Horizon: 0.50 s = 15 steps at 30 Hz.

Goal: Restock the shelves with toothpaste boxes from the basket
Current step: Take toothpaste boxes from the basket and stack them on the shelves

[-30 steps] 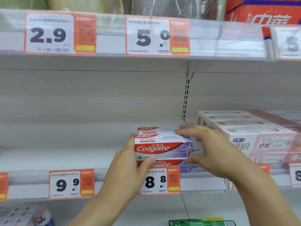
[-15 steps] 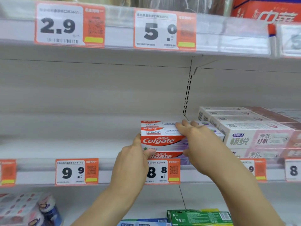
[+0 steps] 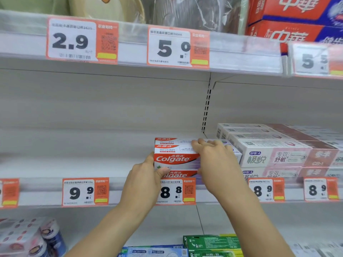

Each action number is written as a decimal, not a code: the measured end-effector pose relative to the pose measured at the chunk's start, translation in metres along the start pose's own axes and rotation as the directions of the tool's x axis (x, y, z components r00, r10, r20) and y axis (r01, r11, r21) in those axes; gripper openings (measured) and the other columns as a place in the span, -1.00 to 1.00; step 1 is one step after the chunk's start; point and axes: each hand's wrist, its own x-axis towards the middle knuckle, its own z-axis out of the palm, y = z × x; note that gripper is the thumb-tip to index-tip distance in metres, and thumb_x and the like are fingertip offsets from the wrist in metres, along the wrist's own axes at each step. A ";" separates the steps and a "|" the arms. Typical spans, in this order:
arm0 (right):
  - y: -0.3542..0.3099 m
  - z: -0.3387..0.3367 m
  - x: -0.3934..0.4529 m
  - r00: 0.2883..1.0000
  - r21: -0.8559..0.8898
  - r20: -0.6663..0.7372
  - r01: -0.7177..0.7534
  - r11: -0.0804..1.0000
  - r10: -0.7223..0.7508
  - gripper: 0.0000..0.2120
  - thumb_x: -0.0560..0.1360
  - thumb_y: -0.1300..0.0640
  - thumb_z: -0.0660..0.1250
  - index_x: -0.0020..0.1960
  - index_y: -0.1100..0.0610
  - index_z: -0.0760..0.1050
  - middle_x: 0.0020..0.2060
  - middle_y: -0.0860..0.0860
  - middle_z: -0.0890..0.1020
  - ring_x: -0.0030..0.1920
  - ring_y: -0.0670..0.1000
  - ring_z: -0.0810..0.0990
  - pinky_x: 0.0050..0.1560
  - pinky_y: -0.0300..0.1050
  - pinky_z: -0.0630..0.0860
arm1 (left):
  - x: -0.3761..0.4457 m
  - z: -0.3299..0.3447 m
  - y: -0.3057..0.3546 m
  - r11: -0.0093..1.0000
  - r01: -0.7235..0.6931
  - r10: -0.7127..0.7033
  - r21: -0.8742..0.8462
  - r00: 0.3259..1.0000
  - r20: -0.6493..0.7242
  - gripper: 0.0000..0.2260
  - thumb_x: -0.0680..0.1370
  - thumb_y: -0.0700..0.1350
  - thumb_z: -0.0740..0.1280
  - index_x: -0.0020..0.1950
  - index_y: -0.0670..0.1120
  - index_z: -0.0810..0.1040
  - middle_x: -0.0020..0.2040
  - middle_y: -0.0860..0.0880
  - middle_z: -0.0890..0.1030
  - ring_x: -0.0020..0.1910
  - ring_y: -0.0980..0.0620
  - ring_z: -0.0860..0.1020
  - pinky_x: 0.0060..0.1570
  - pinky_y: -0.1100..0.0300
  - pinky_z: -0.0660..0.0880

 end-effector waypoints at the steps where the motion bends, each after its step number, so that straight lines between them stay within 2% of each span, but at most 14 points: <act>1: 0.006 0.001 0.000 1.000 0.034 -0.008 0.015 0.999 -0.015 -0.42 0.48 0.28 0.35 0.44 -0.03 0.33 0.38 -0.09 0.45 0.29 0.08 0.37 0.25 -0.03 0.26 | 0.000 -0.001 0.000 1.000 -0.001 0.001 -0.017 1.000 0.000 -0.89 0.62 0.02 0.32 0.12 0.14 0.45 -0.17 0.23 0.57 -0.27 0.27 0.53 -0.38 0.50 0.36; 3: 0.021 0.003 -0.001 1.000 0.210 0.007 -0.013 0.978 0.011 -0.37 0.45 0.19 0.48 0.44 -0.16 0.38 0.39 -0.14 0.44 0.29 0.07 0.34 0.30 -0.08 0.24 | -0.002 -0.001 -0.002 0.999 -0.017 0.016 -0.040 1.000 -0.014 -0.86 0.60 0.05 0.34 0.14 0.16 0.47 -0.19 0.28 0.56 -0.25 0.27 0.56 -0.32 0.51 0.39; 5: 0.033 0.006 -0.002 0.999 0.404 -0.001 -0.034 0.914 0.037 -0.29 0.38 0.12 0.58 0.43 -0.21 0.41 0.38 -0.15 0.45 0.38 0.05 0.33 0.42 -0.11 0.20 | -0.004 -0.001 -0.003 0.998 -0.026 0.024 -0.049 0.999 -0.033 -0.85 0.59 0.07 0.35 0.13 0.18 0.46 -0.21 0.31 0.54 -0.26 0.32 0.54 -0.33 0.52 0.41; 8: 0.038 0.014 -0.003 0.998 0.375 -0.054 0.037 0.926 -0.018 -0.27 0.36 0.03 0.60 0.46 -0.16 0.40 0.43 -0.22 0.43 0.46 -0.05 0.32 0.52 -0.05 0.13 | -0.007 0.003 -0.004 0.998 -0.043 0.041 -0.036 0.997 -0.063 -0.85 0.61 0.06 0.32 0.16 0.13 0.48 -0.21 0.28 0.53 -0.29 0.37 0.47 -0.37 0.54 0.40; 12: 0.038 0.014 -0.003 0.997 0.311 -0.068 0.059 0.949 -0.040 -0.29 0.40 -0.04 0.55 0.48 -0.19 0.36 0.44 -0.25 0.41 0.40 -0.11 0.32 0.33 -0.21 0.09 | -0.011 0.004 0.000 0.998 -0.051 0.048 -0.041 0.995 -0.090 -0.83 0.63 0.01 0.29 0.22 0.07 0.50 -0.22 0.25 0.51 -0.32 0.39 0.39 -0.32 0.59 0.36; 15: 0.036 0.013 -0.002 0.998 0.292 -0.060 0.049 0.955 -0.033 -0.31 0.42 -0.03 0.54 0.48 -0.20 0.36 0.45 -0.25 0.40 0.39 -0.10 0.31 0.31 -0.18 0.09 | -0.009 0.004 0.000 0.999 -0.039 0.036 -0.030 0.995 -0.090 -0.83 0.63 0.01 0.30 0.20 0.05 0.51 -0.21 0.24 0.51 -0.32 0.39 0.38 -0.32 0.60 0.36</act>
